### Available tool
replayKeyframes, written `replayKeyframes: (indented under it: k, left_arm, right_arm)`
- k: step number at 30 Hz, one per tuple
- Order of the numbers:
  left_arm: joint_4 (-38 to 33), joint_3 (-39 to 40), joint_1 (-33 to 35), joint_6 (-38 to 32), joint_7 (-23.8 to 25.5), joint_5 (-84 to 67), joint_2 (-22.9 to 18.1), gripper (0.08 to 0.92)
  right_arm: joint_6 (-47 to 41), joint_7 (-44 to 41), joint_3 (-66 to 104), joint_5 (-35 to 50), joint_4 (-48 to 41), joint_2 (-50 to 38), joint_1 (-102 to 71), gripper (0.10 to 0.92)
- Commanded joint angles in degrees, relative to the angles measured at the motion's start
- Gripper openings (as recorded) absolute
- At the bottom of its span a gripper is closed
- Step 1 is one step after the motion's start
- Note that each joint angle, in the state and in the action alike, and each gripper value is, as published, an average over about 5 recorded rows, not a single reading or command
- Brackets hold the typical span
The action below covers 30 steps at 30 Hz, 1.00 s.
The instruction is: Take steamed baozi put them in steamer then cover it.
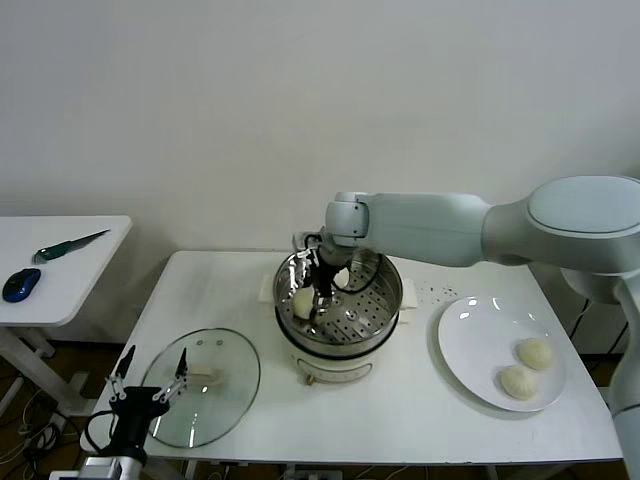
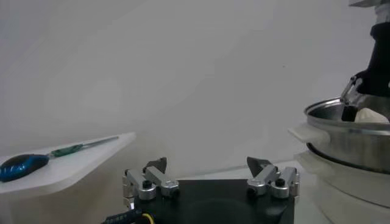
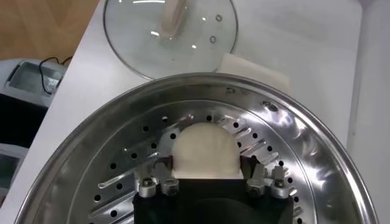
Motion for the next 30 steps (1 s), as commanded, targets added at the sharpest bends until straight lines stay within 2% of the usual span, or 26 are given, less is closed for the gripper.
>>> replayKeyframes:
  k: [1, 11, 19, 24, 30]
  left_arm:
    - [0.05, -0.02, 0.07, 0.0, -0.1, 0.08, -0.02, 0.823]
    - [-0.27, -0.1, 0.68, -0.06, -0.15, 0.47, 0.09, 0.823]
    - [0.02, -1.51, -1.09, 0.83, 0.09, 0.22, 0.07, 0.823]
    - [0.11, -1.3, -0.73, 0.77, 0.03, 0.68, 0.33, 0.823]
    - [-0.38, -1.13, -0.8, 1.05, -0.06, 1.03, 0.11, 0.823]
  right_arm:
    - [-0.57, -0.71, 1.29, -0.69, 0.54, -0.79, 0.94, 0.808]
    - [5.39, -11.79, -3.19, -4.26, 8.68, -17.82, 17.42, 0.823]
    - [7.86, -14.41, -7.31, -14.36, 21.21, -37.98, 23.33, 0.823]
    - [8.83, -14.63, -5.36, -24.58, 25.3, -51.41, 17.22, 0.823]
    - [10.67, -14.77, 8.94, -37.56, 24.87, -61.26, -4.21, 0.823]
